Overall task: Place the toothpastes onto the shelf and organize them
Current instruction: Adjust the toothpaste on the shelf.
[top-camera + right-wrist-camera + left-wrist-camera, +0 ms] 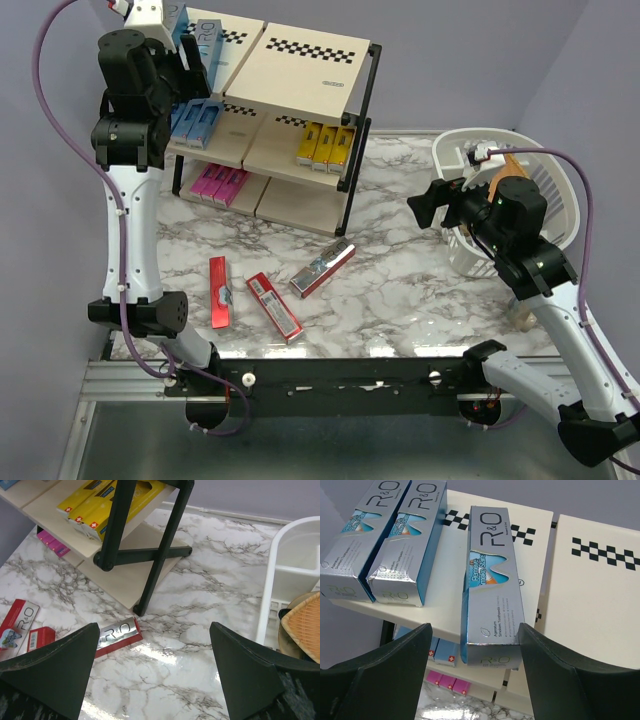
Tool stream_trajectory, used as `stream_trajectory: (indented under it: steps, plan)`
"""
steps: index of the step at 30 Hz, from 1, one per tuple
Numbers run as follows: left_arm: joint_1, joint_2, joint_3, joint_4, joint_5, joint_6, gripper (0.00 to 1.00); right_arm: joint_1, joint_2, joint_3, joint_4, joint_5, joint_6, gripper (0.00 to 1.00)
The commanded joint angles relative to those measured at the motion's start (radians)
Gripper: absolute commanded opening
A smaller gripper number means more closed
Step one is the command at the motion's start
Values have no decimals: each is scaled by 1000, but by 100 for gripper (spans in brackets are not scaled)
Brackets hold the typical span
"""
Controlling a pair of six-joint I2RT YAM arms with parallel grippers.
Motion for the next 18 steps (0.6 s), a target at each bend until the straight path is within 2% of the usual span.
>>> stream_trajectory:
  steps: [1, 9, 18]
  plan:
    - [-5, 3, 18, -7, -4, -9, 81, -3, -5, -5, 17, 15, -12, 100]
    - [-5, 22, 1, -17, -81, 29, 75, -3, -3, -5, 18, 15, -12, 100]
    - [-5, 81, 35, 3, -148, 61, 74, -4, -3, -8, 20, 16, -12, 100]
